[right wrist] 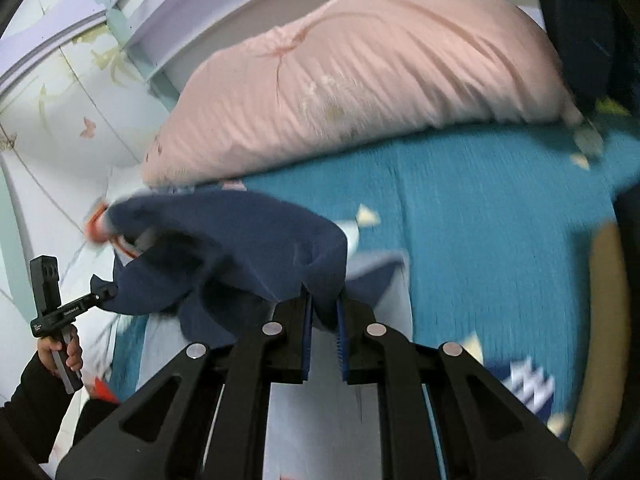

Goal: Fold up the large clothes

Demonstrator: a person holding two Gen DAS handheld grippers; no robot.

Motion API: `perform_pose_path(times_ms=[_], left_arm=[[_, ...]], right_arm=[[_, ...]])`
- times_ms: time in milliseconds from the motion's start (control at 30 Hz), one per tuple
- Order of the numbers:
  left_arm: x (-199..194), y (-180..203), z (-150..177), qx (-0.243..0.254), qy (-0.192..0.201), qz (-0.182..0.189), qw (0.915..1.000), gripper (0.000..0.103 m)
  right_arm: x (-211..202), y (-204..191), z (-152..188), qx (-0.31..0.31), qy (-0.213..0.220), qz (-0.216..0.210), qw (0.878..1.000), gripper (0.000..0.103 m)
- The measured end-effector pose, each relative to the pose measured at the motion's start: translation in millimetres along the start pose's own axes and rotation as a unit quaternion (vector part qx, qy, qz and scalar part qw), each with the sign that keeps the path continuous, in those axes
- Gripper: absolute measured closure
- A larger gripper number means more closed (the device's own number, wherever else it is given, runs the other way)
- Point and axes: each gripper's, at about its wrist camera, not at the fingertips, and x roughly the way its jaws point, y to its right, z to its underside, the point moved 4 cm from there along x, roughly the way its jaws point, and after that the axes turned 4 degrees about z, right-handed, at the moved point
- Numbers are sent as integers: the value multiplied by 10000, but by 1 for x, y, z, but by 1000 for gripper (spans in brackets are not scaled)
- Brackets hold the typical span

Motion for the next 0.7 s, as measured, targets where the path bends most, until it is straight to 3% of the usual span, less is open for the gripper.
perform_pose_path(times_ms=[233, 367, 600, 700], left_arm=[[-6, 12, 97, -114, -431, -97, 9990, 92], [0, 10, 133, -281, -676, -217, 9971, 91], [-18, 19, 137, -349, -594, -148, 9975, 88], [-35, 26, 138, -258, -579, -90, 9979, 83]], right_arm=[[-12, 19, 86, 74, -515, 297, 9982, 94], [1, 27, 124, 16, -873, 589, 9944, 95], [2, 32, 125, 392, -1018, 633, 9920, 93], [-9, 22, 119, 252, -1040, 644, 9922, 92]])
